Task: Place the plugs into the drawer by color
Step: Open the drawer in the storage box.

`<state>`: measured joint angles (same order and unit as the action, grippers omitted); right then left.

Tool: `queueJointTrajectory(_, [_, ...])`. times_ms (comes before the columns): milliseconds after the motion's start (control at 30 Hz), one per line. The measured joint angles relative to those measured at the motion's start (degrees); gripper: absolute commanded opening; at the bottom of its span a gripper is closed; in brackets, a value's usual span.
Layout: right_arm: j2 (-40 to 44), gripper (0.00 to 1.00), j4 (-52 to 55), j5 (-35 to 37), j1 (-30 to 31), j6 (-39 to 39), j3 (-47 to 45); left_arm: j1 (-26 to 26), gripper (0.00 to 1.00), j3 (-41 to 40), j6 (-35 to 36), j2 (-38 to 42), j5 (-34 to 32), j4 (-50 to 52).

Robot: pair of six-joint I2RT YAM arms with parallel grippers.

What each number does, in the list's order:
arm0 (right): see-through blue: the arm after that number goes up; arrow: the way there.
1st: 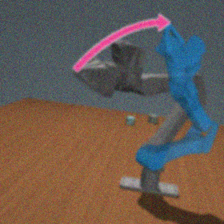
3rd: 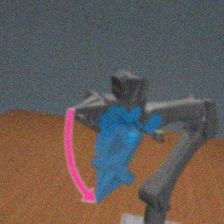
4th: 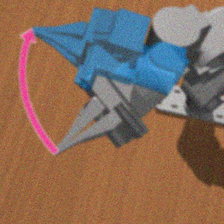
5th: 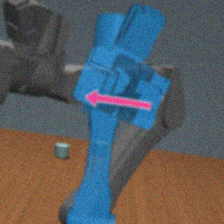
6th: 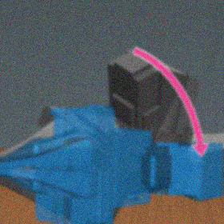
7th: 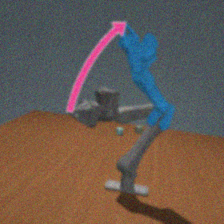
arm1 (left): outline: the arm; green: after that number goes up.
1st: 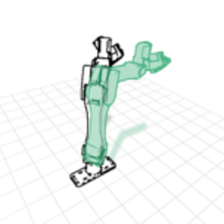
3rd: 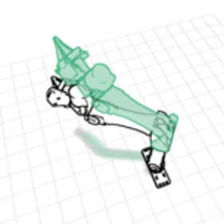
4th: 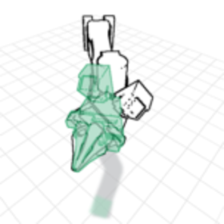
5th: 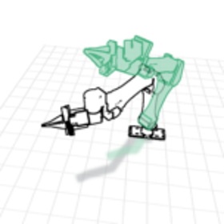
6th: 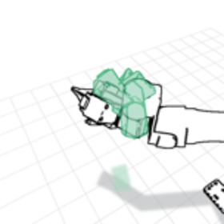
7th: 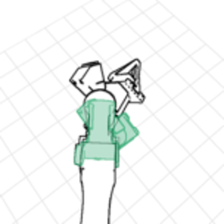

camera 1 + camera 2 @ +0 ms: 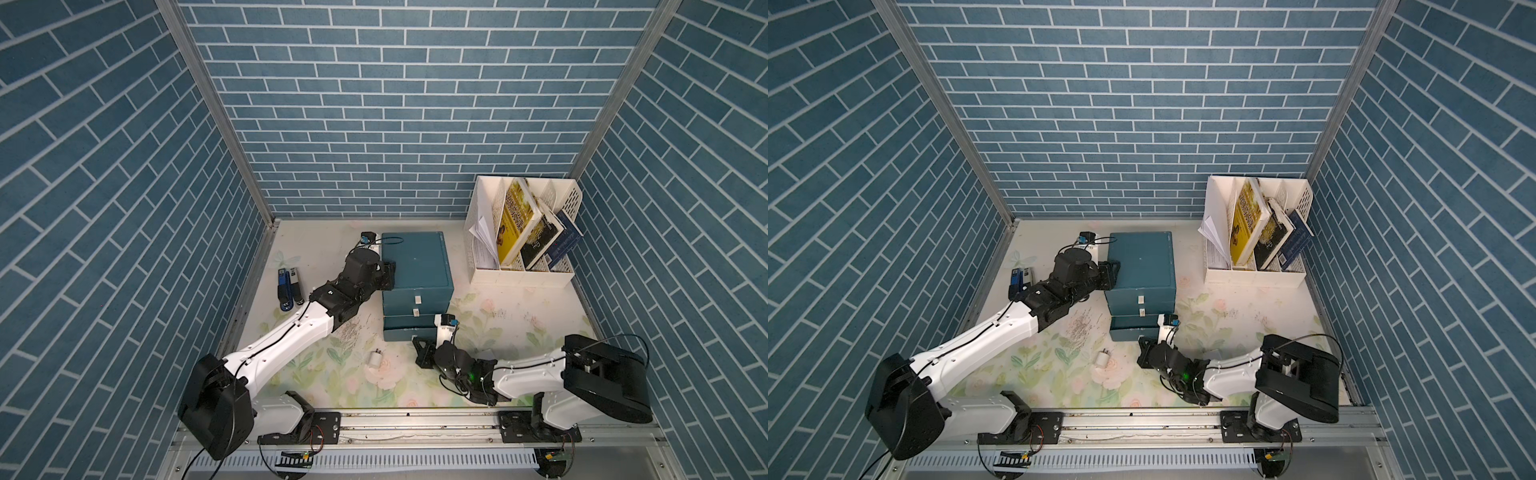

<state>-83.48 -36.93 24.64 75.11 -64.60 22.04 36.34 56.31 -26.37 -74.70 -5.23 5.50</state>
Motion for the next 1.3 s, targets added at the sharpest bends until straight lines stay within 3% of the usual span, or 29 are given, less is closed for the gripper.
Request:
queueJointTrajectory(167, [4.4, 0.00, 7.0, 3.0, 4.5, -1.3, -0.5, -0.1, 0.44, 0.0, -0.8, -0.2, 0.0, -0.4])
queueJointTrajectory(467, [10.6, 0.00, 18.1, 7.5, 7.1, -4.1, -0.6, -0.2, 0.43, 0.0, -1.9, -0.2, 1.1, -0.4])
queueJointTrajectory(967, [10.8, 0.00, 31.7, 13.1, 16.7, -10.7, 0.8, -0.2, 0.44, -0.8, -4.6, -0.2, 1.5, -1.7])
queueJointTrajectory(1133, [10.7, 0.01, 34.9, 13.2, 17.6, -11.7, 2.1, -0.2, 0.53, -0.9, -5.2, -0.2, 1.5, -1.7])
queueJointTrajectory(1267, [10.6, 0.56, 38.6, 13.6, 17.7, -12.0, 4.1, -0.2, 0.64, -0.7, -5.5, 0.0, 1.5, -0.8])
queueJointTrajectory(1300, [10.6, 0.63, 40.5, 13.9, 17.8, -12.4, 5.1, -0.2, 0.66, -0.3, -5.5, 0.1, 1.5, 0.0])
